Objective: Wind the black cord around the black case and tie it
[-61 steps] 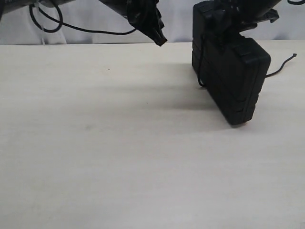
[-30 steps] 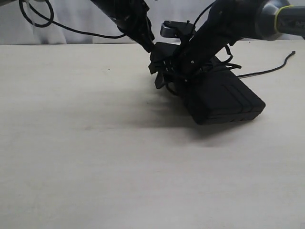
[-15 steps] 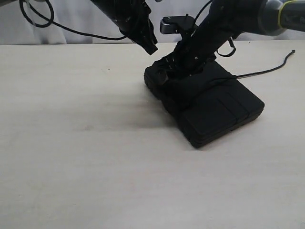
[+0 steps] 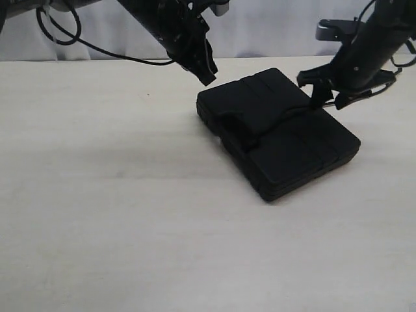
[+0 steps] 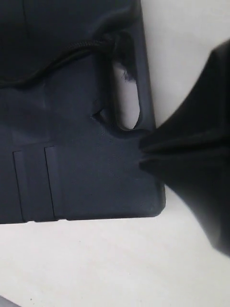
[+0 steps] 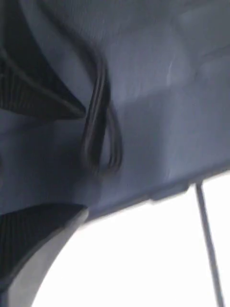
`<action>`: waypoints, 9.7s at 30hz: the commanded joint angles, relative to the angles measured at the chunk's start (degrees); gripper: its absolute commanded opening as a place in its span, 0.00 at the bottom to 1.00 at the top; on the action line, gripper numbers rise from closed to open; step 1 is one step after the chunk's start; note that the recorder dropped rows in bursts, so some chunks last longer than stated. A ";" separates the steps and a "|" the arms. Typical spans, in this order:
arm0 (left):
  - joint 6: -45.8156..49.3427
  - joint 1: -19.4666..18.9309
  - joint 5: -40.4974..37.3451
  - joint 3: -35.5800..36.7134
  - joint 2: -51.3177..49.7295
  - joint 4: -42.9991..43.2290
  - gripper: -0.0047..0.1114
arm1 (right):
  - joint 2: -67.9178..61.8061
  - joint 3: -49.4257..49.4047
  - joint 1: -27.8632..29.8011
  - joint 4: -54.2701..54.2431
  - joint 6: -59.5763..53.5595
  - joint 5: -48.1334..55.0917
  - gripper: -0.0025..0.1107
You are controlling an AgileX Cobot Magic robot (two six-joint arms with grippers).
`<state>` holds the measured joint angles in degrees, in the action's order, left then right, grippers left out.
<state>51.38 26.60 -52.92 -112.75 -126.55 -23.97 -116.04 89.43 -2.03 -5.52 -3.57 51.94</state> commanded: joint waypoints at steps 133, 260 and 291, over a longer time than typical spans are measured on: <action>12.30 4.11 0.83 0.09 -3.94 -9.27 0.35 | -33.43 25.17 19.30 -17.40 0.34 -18.15 0.10; 19.06 5.85 31.57 19.38 0.11 -20.22 0.04 | -10.54 -5.28 15.89 -16.52 -2.56 -26.87 0.39; 19.06 5.85 29.33 19.38 0.11 -20.22 0.04 | -13.21 -16.61 5.30 -21.97 -20.58 -46.79 0.06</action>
<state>70.57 32.40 -24.65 -93.42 -126.46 -43.81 -128.86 76.76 3.99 -27.41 -21.54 3.96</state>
